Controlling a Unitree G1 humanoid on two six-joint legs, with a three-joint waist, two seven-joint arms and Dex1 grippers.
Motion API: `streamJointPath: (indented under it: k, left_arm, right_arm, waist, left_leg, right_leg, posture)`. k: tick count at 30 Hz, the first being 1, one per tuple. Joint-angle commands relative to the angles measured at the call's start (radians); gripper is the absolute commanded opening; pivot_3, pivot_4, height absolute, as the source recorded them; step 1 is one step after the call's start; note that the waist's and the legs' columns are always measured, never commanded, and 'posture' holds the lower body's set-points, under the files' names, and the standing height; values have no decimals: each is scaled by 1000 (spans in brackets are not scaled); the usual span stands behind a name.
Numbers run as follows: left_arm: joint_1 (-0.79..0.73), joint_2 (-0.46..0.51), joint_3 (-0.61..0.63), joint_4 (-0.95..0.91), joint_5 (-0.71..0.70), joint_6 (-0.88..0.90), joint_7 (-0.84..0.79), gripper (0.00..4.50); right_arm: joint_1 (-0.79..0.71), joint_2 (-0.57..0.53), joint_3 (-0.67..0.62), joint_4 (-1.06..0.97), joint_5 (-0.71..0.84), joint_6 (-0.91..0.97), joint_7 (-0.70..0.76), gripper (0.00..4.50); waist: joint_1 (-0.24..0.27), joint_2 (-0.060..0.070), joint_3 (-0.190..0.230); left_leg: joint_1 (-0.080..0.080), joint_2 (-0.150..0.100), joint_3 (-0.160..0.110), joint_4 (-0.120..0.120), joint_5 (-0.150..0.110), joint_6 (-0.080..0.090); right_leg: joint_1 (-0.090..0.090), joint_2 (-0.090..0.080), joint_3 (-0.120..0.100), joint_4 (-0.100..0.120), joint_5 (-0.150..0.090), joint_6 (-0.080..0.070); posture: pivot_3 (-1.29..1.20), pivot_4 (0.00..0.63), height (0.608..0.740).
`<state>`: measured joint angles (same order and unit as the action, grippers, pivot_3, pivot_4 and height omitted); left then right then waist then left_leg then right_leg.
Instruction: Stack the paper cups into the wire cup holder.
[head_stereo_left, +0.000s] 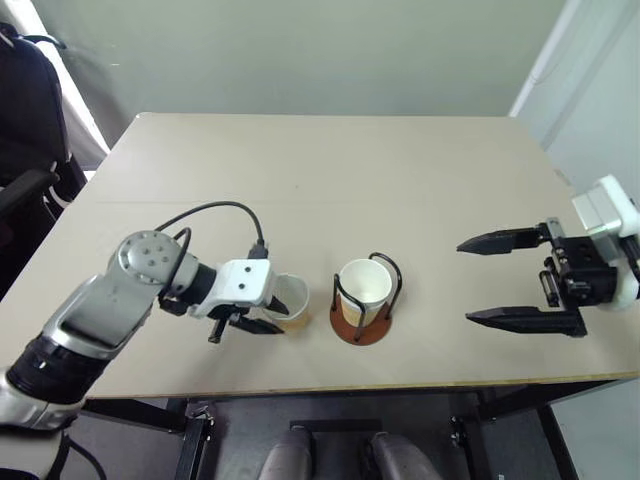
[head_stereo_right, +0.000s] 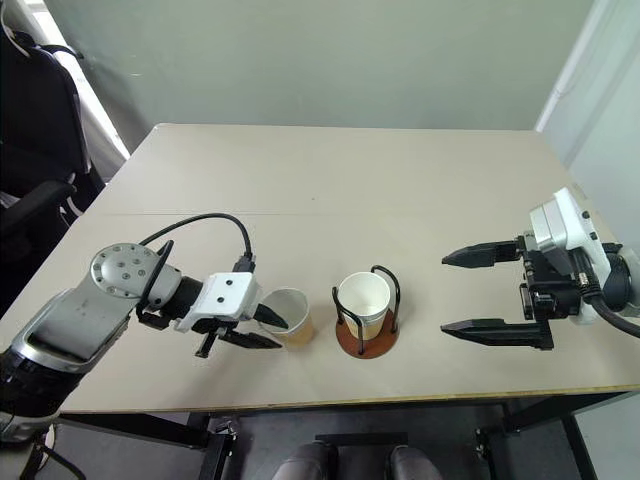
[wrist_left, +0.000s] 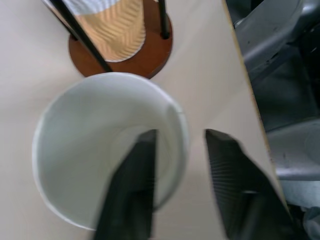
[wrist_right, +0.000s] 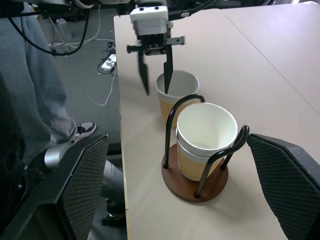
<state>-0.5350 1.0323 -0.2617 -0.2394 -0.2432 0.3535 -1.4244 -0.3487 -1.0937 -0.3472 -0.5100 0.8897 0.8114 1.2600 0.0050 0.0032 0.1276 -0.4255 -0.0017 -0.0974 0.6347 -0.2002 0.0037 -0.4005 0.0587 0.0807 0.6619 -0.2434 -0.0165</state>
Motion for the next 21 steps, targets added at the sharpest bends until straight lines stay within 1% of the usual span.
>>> streamJointPath:
  k: [1,2,9,11,13,15,18,20,21]
  left_arm:
    - [-38,-13,1,41,21,-34,-23,214]
    - [-43,-14,4,54,23,-40,-30,17]
    - [-63,-20,38,64,-18,-31,-67,17]
    - [-93,-24,74,51,-77,2,-88,17]
    - [-167,-35,119,58,-151,51,-105,17]
    - [-321,-65,145,137,-182,77,-104,17]
    - [-485,-105,146,245,-184,60,-125,17]
    - [-607,-162,133,335,-174,20,-155,17]
    - [-642,-183,127,366,-170,6,-168,17]
  right_arm:
    - [-6,-18,-37,-14,14,-19,-19,4500]
    - [-6,-18,-35,-11,12,-23,-20,4500]
    - [-5,-25,-23,6,-3,-52,-16,4500]
    - [-1,-31,-30,8,-5,-59,-14,4500]
    - [-1,-40,-42,15,-5,-65,-10,4500]
    - [-15,-44,-60,32,11,-62,-15,4500]
    - [-17,-47,-77,38,28,-59,-11,4500]
    - [-4,-52,-81,38,13,-65,-10,4500]
    - [-1,-53,-79,39,6,-67,-13,4500]
  waist:
    - [0,0,0]
    - [0,0,0]
    - [0,0,0]
    - [0,0,0]
    - [3,0,0]
    - [11,-1,1]
    - [12,-1,0]
    - [11,0,0]
    - [11,0,0]
  left_leg:
    - [0,0,0,0,0,0]
    - [0,0,0,0,0,0]
    - [-1,0,0,2,-1,2]
    - [-2,0,0,4,-1,2]
    - [-3,0,0,5,-1,2]
    - [-5,-1,-2,8,-2,3]
    - [-8,-1,-4,13,-3,5]
    - [-9,-2,-3,13,-4,7]
    - [-9,-2,-3,13,-4,7]
  right_leg:
    - [0,0,0,0,0,0]
    - [0,0,0,0,0,0]
    - [0,0,0,0,1,2]
    - [0,0,0,0,1,2]
    - [0,0,0,0,1,3]
    - [0,0,0,0,2,4]
    - [0,1,0,0,3,6]
    - [0,0,0,-1,3,7]
    - [0,-1,0,-2,3,7]
  posture:
    - [0,150,740]
    - [0,150,740]
    - [0,150,740]
    - [0,150,740]
    - [0,150,740]
    - [0,150,740]
    - [0,150,740]
    - [0,150,740]
    - [0,150,740]
